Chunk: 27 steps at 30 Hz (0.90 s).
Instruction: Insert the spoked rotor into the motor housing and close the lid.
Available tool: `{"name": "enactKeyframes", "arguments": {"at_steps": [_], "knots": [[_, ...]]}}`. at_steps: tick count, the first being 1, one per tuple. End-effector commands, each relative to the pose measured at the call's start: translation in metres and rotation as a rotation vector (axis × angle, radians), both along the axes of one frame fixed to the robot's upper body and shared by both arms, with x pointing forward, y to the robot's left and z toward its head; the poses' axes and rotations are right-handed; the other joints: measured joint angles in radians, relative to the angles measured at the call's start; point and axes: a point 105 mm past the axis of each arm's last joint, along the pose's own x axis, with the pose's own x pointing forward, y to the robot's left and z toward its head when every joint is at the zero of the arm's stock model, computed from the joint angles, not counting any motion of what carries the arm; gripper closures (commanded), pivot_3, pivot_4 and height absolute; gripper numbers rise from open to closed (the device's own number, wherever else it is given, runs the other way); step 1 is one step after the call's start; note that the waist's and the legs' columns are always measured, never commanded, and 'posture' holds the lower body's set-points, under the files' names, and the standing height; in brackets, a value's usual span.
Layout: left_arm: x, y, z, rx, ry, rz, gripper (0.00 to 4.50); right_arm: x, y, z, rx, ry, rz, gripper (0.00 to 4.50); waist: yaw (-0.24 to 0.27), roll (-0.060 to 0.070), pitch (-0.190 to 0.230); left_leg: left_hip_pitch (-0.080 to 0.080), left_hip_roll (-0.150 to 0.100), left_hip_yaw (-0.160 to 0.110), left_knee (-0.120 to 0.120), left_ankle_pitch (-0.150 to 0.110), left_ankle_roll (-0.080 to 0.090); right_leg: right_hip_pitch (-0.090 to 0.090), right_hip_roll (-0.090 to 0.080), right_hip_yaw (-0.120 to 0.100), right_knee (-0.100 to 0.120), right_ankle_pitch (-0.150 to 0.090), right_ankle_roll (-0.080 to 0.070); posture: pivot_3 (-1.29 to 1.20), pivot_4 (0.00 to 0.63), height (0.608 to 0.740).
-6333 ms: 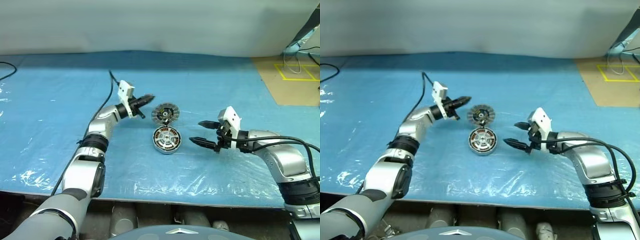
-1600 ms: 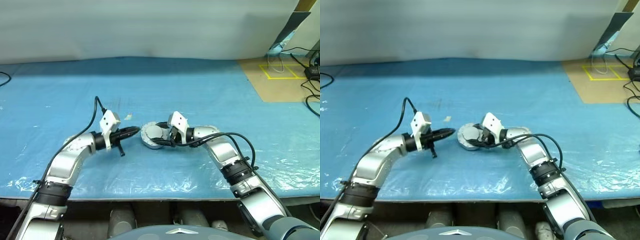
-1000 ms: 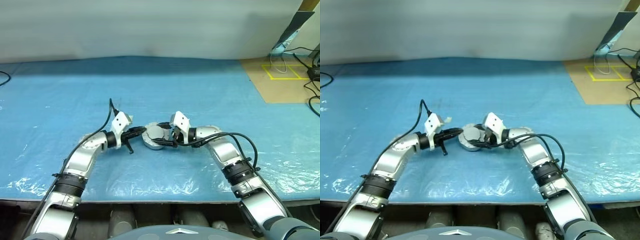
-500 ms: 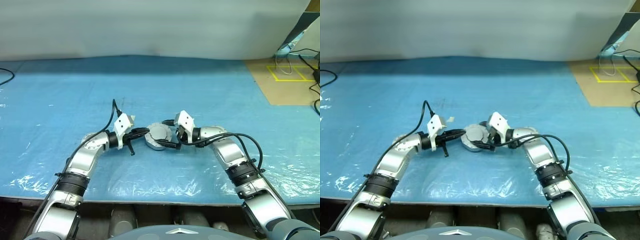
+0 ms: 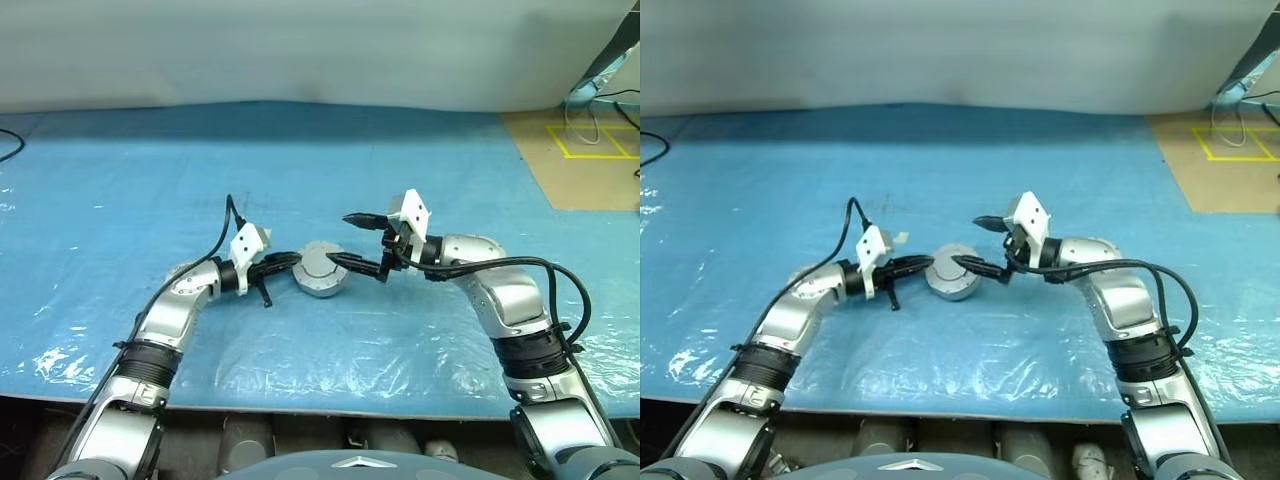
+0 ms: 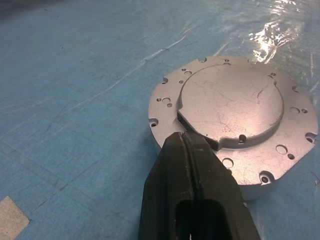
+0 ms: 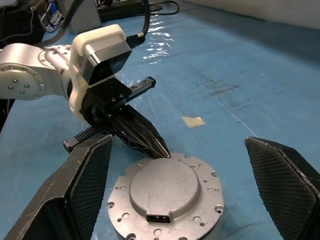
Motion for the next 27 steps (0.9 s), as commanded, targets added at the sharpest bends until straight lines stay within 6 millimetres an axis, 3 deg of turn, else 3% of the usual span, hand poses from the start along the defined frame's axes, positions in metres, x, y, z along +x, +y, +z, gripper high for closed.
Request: {"name": "enactKeyframes", "arguments": {"at_steps": [1, 8, 15, 21, 27], "knots": [[-0.004, 0.002, -0.016, 0.043, 0.049, -0.002, 4.5, 0.0, -0.012, 0.004, 0.051, 0.078, -0.053, 0.03, 0.0, 0.0, 0.0, 0.0, 0.0, 0.0, 0.001, 0.0, 0.0, 0.0, -0.001, 0.0, 0.0, 0.0, 0.0, 0.0, 0.15, 0.74], [-0.006, 0.004, -0.018, 0.051, 0.045, -0.003, 4.5, 0.003, -0.044, -0.031, 0.162, 0.411, -0.264, 0.03, 0.009, 0.0, 0.0, 0.001, 0.0, 0.0, 0.002, 0.0, 0.0, 0.002, -0.001, 0.001, 0.0, 0.0, 0.0, 0.0, 0.15, 0.74], [-0.009, 0.002, -0.019, 0.051, 0.043, -0.016, 4.5, -0.012, -0.049, -0.066, 0.188, 0.688, -0.308, 0.03, 0.014, 0.0, 0.0, 0.001, 0.0, 0.0, 0.002, 0.0, -0.001, 0.003, 0.0, 0.001, 0.001, 0.0, 0.0, 0.0, 0.15, 0.74], [-0.007, 0.002, -0.018, 0.055, 0.04, -0.019, 4.5, -0.021, -0.026, -0.065, 0.236, 0.719, -0.228, 0.03, 0.014, 0.0, 0.0, 0.002, 0.0, 0.0, 0.002, 0.0, -0.001, 0.005, -0.001, 0.0, 0.001, 0.0, 0.0, 0.0, 0.15, 0.74], [-0.006, 0.002, -0.017, 0.058, 0.037, -0.023, 4.5, -0.002, -0.021, -0.062, 0.301, 0.69, -0.287, 0.03, 0.014, 0.0, 0.0, 0.002, 0.0, 0.0, 0.003, 0.001, -0.001, 0.006, -0.001, 0.0, 0.001, 0.0, 0.0, 0.0, 0.15, 0.74]]}}
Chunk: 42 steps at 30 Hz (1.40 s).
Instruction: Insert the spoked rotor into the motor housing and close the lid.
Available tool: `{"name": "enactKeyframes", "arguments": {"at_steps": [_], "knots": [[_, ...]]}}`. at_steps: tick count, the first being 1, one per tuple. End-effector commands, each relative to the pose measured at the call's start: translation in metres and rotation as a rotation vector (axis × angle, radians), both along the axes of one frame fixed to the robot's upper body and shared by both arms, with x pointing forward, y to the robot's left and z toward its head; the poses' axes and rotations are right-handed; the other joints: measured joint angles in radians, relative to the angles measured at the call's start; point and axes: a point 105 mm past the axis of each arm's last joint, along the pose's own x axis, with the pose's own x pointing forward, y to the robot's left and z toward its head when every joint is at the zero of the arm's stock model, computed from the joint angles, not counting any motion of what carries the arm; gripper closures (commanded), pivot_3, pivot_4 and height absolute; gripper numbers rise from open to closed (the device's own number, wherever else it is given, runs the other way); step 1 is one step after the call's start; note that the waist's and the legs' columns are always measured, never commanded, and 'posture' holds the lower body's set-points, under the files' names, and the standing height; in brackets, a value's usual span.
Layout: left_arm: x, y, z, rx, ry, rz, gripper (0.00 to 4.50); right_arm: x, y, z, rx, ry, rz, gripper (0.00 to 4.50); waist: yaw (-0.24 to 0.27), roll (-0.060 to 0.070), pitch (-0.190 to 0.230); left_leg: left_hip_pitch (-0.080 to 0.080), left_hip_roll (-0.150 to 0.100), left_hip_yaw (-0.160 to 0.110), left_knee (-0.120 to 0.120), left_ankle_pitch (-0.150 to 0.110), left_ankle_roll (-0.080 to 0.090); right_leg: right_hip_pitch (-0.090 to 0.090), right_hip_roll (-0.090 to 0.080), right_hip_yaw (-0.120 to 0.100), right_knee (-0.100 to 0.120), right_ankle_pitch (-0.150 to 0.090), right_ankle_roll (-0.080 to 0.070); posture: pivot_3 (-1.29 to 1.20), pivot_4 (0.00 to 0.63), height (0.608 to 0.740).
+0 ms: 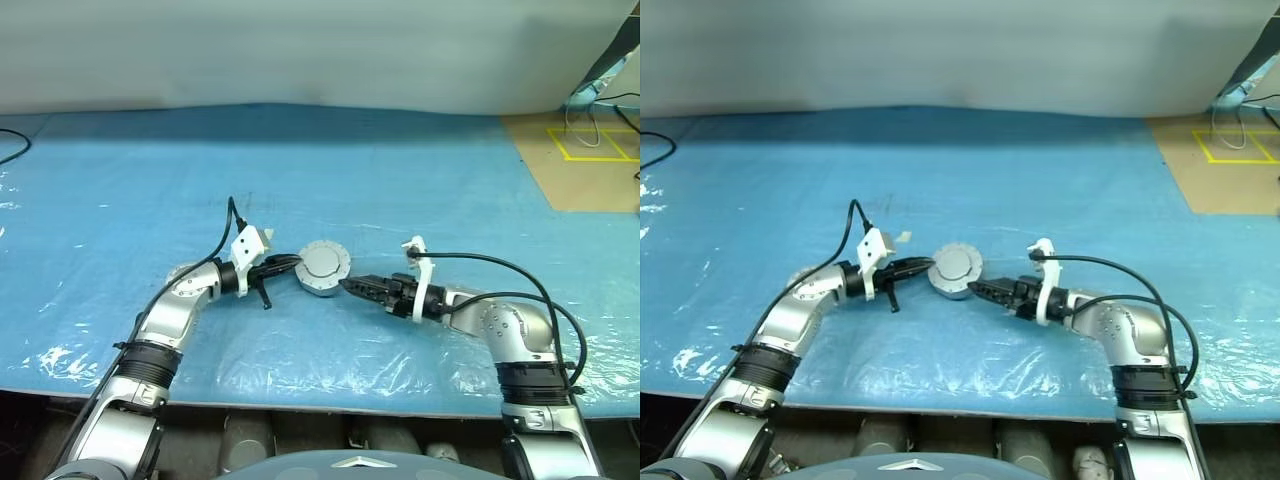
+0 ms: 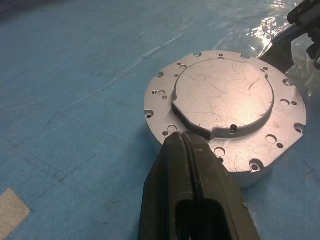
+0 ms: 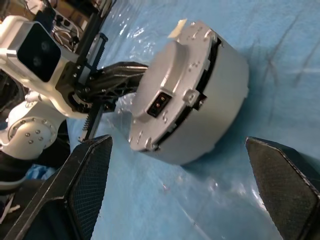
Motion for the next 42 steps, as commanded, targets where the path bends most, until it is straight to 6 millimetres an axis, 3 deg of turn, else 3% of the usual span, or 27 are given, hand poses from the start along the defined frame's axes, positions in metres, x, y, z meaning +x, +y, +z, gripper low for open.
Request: {"name": "enactKeyframes", "arguments": {"at_steps": [1, 7, 8, 10, 17, 19, 28, 30, 33, 35, 38, 42], "knots": [[-0.004, 0.001, -0.014, 0.045, 0.045, -0.014, 4.5, 0.014, -0.003, 0.011, 0.021, -0.051, -0.054, 0.03, 0.0, 0.0, 0.0, 0.0, 0.0, 0.0, 0.0, 0.0, 0.0, 0.0, 0.0, 0.0, 0.0, 0.0, 0.0, 0.0, 0.15, 0.74], [-0.004, 0.001, -0.015, 0.047, 0.048, -0.013, 4.5, 0.019, -0.002, 0.008, 0.039, -0.037, -0.074, 0.03, 0.0, 0.0, 0.0, 0.0, 0.0, 0.0, 0.0, 0.0, 0.0, 0.0, 0.0, -0.001, 0.0, 0.0, 0.0, 0.0, 0.15, 0.74], [-0.004, 0.001, -0.015, 0.048, 0.049, -0.014, 4.5, 0.019, -0.001, 0.007, 0.043, -0.034, -0.078, 0.2, 0.0, 0.0, 0.0, 0.0, 0.0, 0.0, 0.0, 0.0, 0.0, 0.0, 0.0, -0.001, 0.0, 0.0, 0.0, 0.0, 0.15, 0.74], [-0.005, 0.001, -0.016, 0.049, 0.05, -0.015, 4.5, 0.02, 0.0, 0.006, 0.05, -0.031, -0.08, 0.61, 0.0, 0.0, 0.0, 0.0, 0.0, 0.0, 0.0, 0.0, 0.0, 0.001, 0.0, -0.001, 0.0, 0.0, 0.0, 0.0, 0.15, 0.74], [-0.005, 0.0, -0.016, 0.047, 0.05, -0.017, 4.5, 0.022, 0.012, 0.015, 0.098, -0.05, -0.065, 2.9, 0.0, 0.0, 0.0, 0.004, 0.0, 0.0, 0.0, 0.0, 0.0, 0.005, 0.0, -0.001, 0.0, 0.0, 0.0, 0.0, 0.15, 0.74], [-0.004, 0.001, -0.015, 0.047, 0.049, -0.017, 4.5, 0.023, 0.016, 0.016, 0.113, -0.049, -0.065, 3.32, 0.001, 0.001, 0.0, 0.006, 0.0, 0.0, 0.0, 0.0, 0.0, 0.007, 0.0, -0.001, 0.0, 0.0, 0.0, 0.0, 0.15, 0.74], [-0.012, -0.001, -0.006, 0.006, 0.041, -0.04, 4.5, 0.031, 0.023, 0.011, 0.123, -0.018, -0.098, 3.35, -0.003, 0.001, 0.0, 0.007, 0.0, 0.0, 0.0, 0.001, -0.001, 0.007, -0.001, 0.0, 0.0, 0.0, 0.0, 0.0, 0.15, 0.74], [-0.02, -0.001, 0.006, -0.049, 0.044, -0.07, 4.5, 0.032, 0.021, 0.01, 0.116, -0.022, -0.104, 3.35, -0.004, 0.001, 0.0, 0.007, 0.0, 0.0, -0.001, 0.001, -0.001, 0.007, -0.001, 0.0, 0.0, 0.0, 0.0, 0.0, 0.15, 0.74], [-0.045, -0.003, 0.043, -0.211, 0.115, -0.164, 4.5, 0.035, 0.018, 0.009, 0.122, 0.007, -0.129, 3.39, -0.009, 0.001, 0.0, 0.006, 0.0, 0.0, -0.002, 0.001, -0.001, 0.004, 0.0, 0.0, 0.0, 0.0, -0.001, 0.0, 0.15, 0.74], [-0.062, 0.0, 0.053, -0.219, 0.166, -0.227, 4.5, 0.035, 0.017, 0.006, 0.123, 0.023, -0.136, 3.39, -0.005, 0.001, 0.001, 0.001, 0.0, 0.0, -0.002, 0.001, -0.002, -0.003, 0.0, -0.001, 0.0, 0.0, -0.001, 0.0, 0.15, 0.74], [-0.079, 0.006, 0.052, -0.165, 0.203, -0.272, 4.5, 0.035, 0.018, 0.005, 0.13, 0.038, -0.138, 3.39, -0.007, 0.002, 0.001, -0.002, 0.0, 0.0, -0.001, 0.002, -0.003, -0.006, 0.003, -0.001, 0.002, 0.001, -0.002, 0.0, 0.15, 0.74], [-0.08, 0.018, 0.043, -0.14, 0.202, -0.225, 4.5, 0.037, 0.02, 0.007, 0.17, 0.074, -0.141, 3.39, -0.009, 0.005, 0.001, 0.0, 0.0, 0.001, -0.002, 0.002, -0.003, -0.004, 0.003, 0.0, 0.002, 0.0, -0.003, 0.0, 0.15, 0.74]]}}
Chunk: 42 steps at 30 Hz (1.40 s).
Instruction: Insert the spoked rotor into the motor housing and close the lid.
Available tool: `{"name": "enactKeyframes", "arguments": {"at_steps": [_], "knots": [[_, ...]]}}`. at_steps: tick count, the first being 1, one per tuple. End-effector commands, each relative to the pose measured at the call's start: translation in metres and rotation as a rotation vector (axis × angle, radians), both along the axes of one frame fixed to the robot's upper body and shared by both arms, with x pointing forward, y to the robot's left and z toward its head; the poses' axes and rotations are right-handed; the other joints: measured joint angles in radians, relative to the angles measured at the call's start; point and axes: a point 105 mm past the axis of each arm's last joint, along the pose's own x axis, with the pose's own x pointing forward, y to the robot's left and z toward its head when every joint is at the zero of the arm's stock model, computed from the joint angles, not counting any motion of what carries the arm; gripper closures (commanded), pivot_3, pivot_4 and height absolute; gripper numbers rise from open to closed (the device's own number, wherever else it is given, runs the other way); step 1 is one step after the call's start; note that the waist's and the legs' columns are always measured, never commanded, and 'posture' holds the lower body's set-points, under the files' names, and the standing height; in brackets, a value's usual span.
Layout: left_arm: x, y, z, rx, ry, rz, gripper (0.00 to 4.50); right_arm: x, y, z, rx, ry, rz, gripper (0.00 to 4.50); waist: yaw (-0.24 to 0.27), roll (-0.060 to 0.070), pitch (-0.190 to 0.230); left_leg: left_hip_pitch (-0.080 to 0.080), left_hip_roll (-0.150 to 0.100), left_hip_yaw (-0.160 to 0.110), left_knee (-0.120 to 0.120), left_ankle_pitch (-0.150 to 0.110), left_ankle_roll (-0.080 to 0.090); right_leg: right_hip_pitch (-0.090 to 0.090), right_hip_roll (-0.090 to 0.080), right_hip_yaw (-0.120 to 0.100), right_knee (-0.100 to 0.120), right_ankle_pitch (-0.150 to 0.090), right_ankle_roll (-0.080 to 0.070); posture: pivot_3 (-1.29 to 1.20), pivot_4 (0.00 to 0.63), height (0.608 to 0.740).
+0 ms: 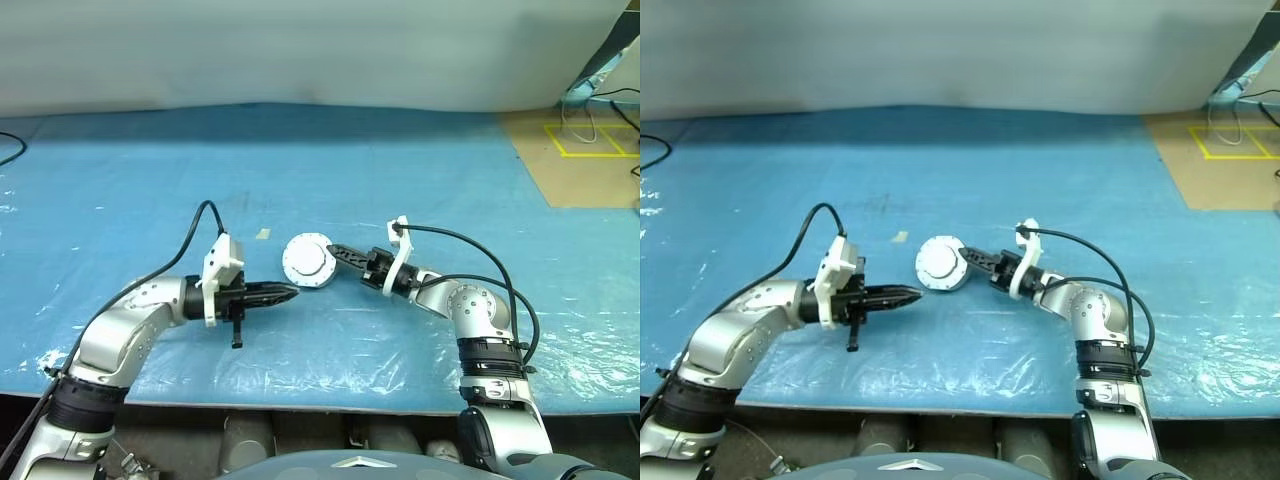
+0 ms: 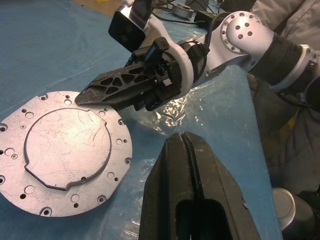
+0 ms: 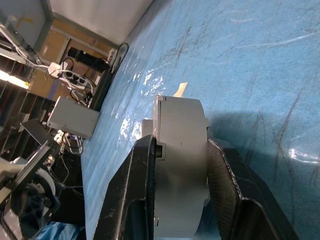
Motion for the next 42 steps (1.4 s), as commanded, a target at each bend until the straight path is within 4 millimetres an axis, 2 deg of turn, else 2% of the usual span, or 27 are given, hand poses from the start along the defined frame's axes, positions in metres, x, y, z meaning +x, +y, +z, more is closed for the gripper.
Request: {"name": "enactKeyframes", "arguments": {"at_steps": [1, 3, 6, 9, 10, 12, 15, 19, 23, 28, 34, 38, 42], "knots": [[0.005, 0.009, -0.001, -0.024, -0.045, 0.066, 4.5, 0.004, -0.001, 0.0, 0.042, 0.055, -0.016, 3.39, 0.0, 0.0, 0.0, 0.002, 0.0, 0.0, 0.0, 0.0, 0.0, 0.0, 0.0, 0.0, 0.0, 0.0, 0.0, 0.0, 0.15, 0.74], [0.02, 0.017, -0.007, -0.05, -0.081, 0.172, 4.5, 0.006, -0.001, 0.009, 0.115, 0.073, -0.014, 3.39, -0.002, 0.0, 0.0, 0.002, 0.0, 0.0, 0.001, 0.0, 0.0, 0.0, 0.0, 0.0, 0.0, 0.0, 0.0, 0.0, 0.15, 0.74], [0.046, 0.033, -0.014, -0.108, -0.097, 0.341, 4.5, 0.009, -0.004, 0.037, 0.291, 0.074, -0.005, 3.39, -0.005, -0.001, 0.0, 0.001, 0.0, 0.0, 0.001, 0.0, 0.0, 0.0, 0.0, 0.0, 0.0, 0.001, 0.0, 0.0, 0.15, 0.74], [0.052, 0.038, -0.015, -0.165, -0.071, 0.392, 4.5, 0.014, -0.008, 0.055, 0.381, 0.064, -0.019, 3.39, -0.007, -0.002, 0.002, -0.002, 0.0, 0.0, 0.002, 0.0, 0.0, -0.002, 0.0, -0.001, 0.0, 0.001, 0.0, 0.0, 0.15, 0.74], [0.051, 0.039, -0.016, -0.185, -0.049, 0.385, 4.32, 0.014, -0.009, 0.06, 0.398, 0.059, -0.02, 3.39, -0.009, -0.002, 0.002, -0.003, 0.0, 0.0, 0.002, 0.0, 0.0, -0.003, 0.0, -0.001, 0.0, 0.001, 0.0, 0.0, 0.15, 0.74], [0.047, 0.042, -0.019, -0.224, 0.002, 0.368, 3.9, 0.012, -0.007, 0.066, 0.423, 0.058, -0.009, 3.39, -0.009, -0.002, 0.002, -0.002, 0.0, 0.0, 0.001, 0.0, 0.0, -0.003, 0.0, -0.001, 0.0, 0.003, 0.003, 0.0, 0.15, 0.74], [0.046, 0.046, -0.016, -0.319, 0.091, 0.373, 2.94, 0.007, -0.001, 0.069, 0.444, 0.075, 0.021, 3.39, -0.007, -0.002, 0.002, -0.002, 0.001, 0.0, 0.0, 0.0, 0.0, -0.003, 0.001, -0.003, 0.001, 0.003, 0.003, 0.0, 0.15, 0.74], [0.045, 0.044, -0.006, -0.415, 0.163, 0.358, 1.45, 0.004, 0.006, 0.072, 0.458, 0.088, 0.042, 3.39, -0.005, -0.002, 0.002, -0.003, 0.001, 0.0, 0.0, 0.0, 0.0, -0.003, 0.001, -0.003, 0.001, 0.002, 0.001, 0.0, 0.15, 0.74], [0.052, 0.041, 0.006, -0.543, 0.227, 0.402, 0.03, 0.002, 0.01, 0.077, 0.456, 0.085, 0.059, 3.39, 0.01, -0.002, 0.002, -0.003, 0.001, 0.0, 0.002, 0.0, 0.0, -0.003, 0.0, -0.003, 0.001, 0.001, -0.001, 0.0, 0.15, 0.74], [0.045, 0.026, 0.018, -0.663, 0.369, 0.324, 0.03, 0.002, 0.008, 0.08, 0.423, 0.078, 0.072, 3.39, 0.013, -0.003, 0.002, -0.004, 0.0, 0.0, 0.004, 0.0, 0.0, -0.003, -0.001, -0.003, 0.002, 0.001, -0.001, 0.0, 0.15, 0.74], [0.037, 0.003, 0.02, -0.738, 0.531, 0.232, 0.03, 0.003, 0.01, 0.084, 0.407, 0.07, 0.091, 3.39, 0.009, -0.003, 0.002, -0.004, 0.0, -0.001, 0.003, 0.0, -0.001, -0.003, 0.0, -0.003, 0.001, 0.003, 0.003, 0.0, 0.15, 0.74], [0.049, -0.007, 0.01, -0.772, 0.641, 0.265, 0.03, 0.003, 0.013, 0.086, 0.401, 0.069, 0.103, 3.39, 0.011, -0.003, 0.003, -0.004, 0.0, -0.001, 0.003, 0.0, -0.001, -0.003, 0.0, -0.003, 0.001, 0.003, 0.003, 0.0, 0.15, 0.74], [0.052, -0.011, 0.013, -0.811, 0.683, 0.262, 0.03, 0.003, 0.01, 0.088, 0.391, 0.061, 0.101, 3.39, 0.009, -0.003, 0.003, -0.004, 0.0, -0.001, 0.004, 0.0, -0.001, -0.003, 0.0, -0.002, 0.002, 0.003, 0.004, 0.0, 0.15, 0.74]]}}
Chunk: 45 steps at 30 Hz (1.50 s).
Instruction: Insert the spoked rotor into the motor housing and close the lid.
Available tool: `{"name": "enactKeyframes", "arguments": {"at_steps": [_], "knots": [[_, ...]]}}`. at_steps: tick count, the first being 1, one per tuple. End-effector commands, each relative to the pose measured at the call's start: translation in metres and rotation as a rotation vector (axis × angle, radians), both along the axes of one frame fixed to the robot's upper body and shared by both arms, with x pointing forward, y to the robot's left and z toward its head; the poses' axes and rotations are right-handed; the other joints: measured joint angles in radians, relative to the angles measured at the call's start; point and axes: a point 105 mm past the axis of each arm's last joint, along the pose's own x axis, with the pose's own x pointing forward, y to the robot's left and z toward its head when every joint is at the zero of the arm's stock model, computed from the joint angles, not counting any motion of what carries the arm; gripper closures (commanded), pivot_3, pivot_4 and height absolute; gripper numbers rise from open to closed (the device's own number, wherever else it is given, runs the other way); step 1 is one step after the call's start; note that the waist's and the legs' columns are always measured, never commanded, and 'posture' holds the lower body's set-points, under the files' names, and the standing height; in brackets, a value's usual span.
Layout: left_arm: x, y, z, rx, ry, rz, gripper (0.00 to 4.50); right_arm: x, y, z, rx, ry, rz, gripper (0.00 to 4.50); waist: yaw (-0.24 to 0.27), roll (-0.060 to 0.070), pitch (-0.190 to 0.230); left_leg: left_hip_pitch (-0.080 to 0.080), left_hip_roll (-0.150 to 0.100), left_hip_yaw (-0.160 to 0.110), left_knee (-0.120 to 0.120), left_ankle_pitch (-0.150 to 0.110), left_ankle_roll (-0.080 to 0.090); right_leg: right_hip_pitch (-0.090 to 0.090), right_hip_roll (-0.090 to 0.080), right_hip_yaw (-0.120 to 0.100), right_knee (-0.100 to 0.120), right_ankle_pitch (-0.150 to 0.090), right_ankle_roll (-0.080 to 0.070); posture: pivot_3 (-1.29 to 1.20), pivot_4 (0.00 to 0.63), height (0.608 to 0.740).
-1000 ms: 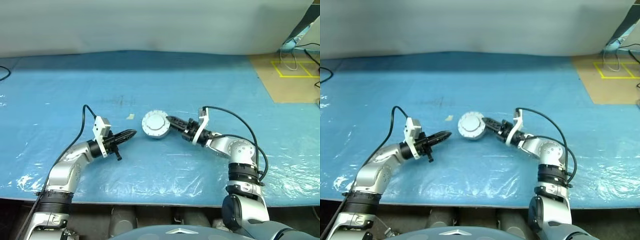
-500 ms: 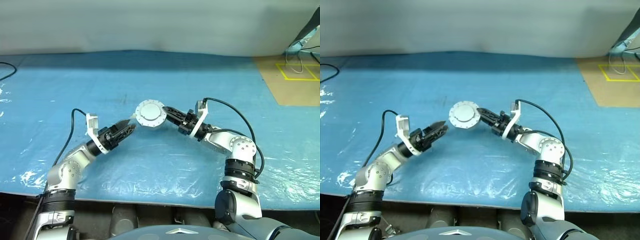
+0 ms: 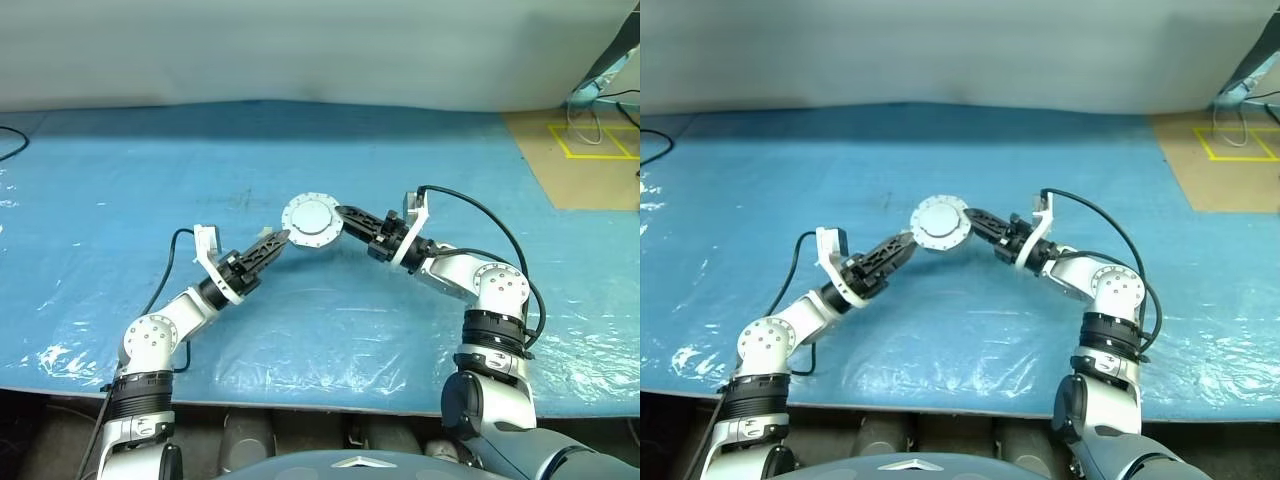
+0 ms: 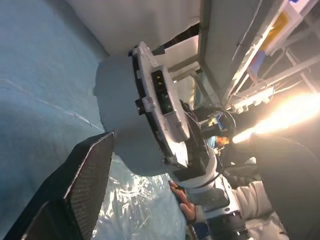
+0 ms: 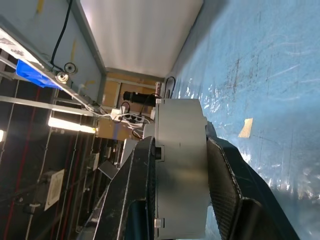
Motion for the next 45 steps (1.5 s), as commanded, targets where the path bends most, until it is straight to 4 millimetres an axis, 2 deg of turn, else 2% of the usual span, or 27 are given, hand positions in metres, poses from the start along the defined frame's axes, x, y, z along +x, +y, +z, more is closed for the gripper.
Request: {"name": "enactKeyframes", "arguments": {"at_steps": [1, 5, 11, 14, 18, 23, 29, 34, 45], "knots": [[0.001, -0.006, 0.013, -0.066, -0.007, -0.024, 0.03, -0.006, 0.009, 0.029, 0.065, -0.102, 0.064, 3.39, 0.001, 0.0, 0.0, 0.0, 0.0, 0.0, 0.0, 0.0, 0.0, 0.0, 0.0, 0.0, 0.0, 0.0, 0.0, 0.0, 0.15, 0.74], [0.004, -0.012, 0.013, -0.094, 0.02, -0.018, 0.03, -0.007, 0.008, 0.029, 0.061, -0.1, 0.062, 3.39, 0.002, 0.0, 0.0, -0.001, 0.0, -0.001, 0.0, 0.0, 0.0, 0.0, 0.0, 0.0, 0.0, 0.0, 0.001, 0.0, 0.15, 0.74], [0.014, -0.021, 0.024, -0.162, 0.016, 0.0, 0.03, -0.007, 0.007, 0.027, 0.045, -0.096, 0.064, 3.39, 0.002, 0.0, 0.0, -0.001, 0.0, -0.001, 0.0, 0.0, 0.0, 0.0, 0.0, 0.0, 0.0, 0.001, 0.001, 0.0, 0.15, 0.74], [0.013, -0.028, 0.023, -0.173, 0.03, -0.021, 0.03, -0.007, 0.008, 0.026, 0.037, -0.094, 0.068, 3.39, 0.001, -0.001, 0.0, -0.001, 0.0, -0.001, 0.001, 0.0, 0.0, 0.0, 0.0, 0.0, 0.0, 0.001, 0.002, 0.0, 0.15, 0.74], [0.012, -0.015, 0.014, -0.141, 0.055, 0.014, 0.03, -0.007, 0.006, 0.025, 0.023, -0.092, 0.069, 3.39, 0.001, -0.001, 0.0, -0.001, 0.0, -0.002, 0.001, 0.0, 0.0, 0.0, 0.0, 0.0, 0.0, 0.001, 0.002, 0.0, 0.15, 0.74], [0.012, 0.002, 0.011, -0.121, 0.056, 0.063, 0.03, -0.008, 0.005, 0.024, 0.015, -0.091, 0.071, 3.39, 0.001, -0.001, 0.0, -0.001, 0.0, -0.002, 0.001, 0.0, 0.0, 0.0, 0.0, 0.0, 0.0, 0.001, 0.002, 0.0, 0.15, 0.74], [0.005, 0.008, 0.006, -0.08, 0.066, 0.049, 0.03, -0.007, 0.006, 0.024, 0.008, -0.089, 0.077, 3.39, 0.002, -0.001, 0.0, -0.001, 0.0, -0.002, 0.001, 0.0, 0.0, 0.0, 0.0, 0.0, 0.0, 0.001, 0.002, 0.0, 0.15, 0.74], [0.008, 0.011, 0.005, -0.075, 0.063, 0.062, 0.03, -0.007, 0.005, 0.024, 0.002, -0.089, 0.078, 3.39, 0.003, -0.001, 0.0, -0.002, 0.0, -0.002, 0.003, 0.0, 0.0, 0.001, 0.0, 0.0, 0.0, 0.002, 0.003, 0.0, 0.15, 0.74], [0.017, -0.015, -0.001, -0.095, 0.078, 0.028, 0.03, -0.007, 0.007, 0.024, -0.005, -0.091, 0.081, 3.39, 0.004, -0.001, 0.0, -0.001, 0.0, -0.002, 0.005, 0.0, 0.0, 0.001, 0.0, 0.0, 0.004, 0.002, 0.003, 0.0, 0.15, 0.74]]}}
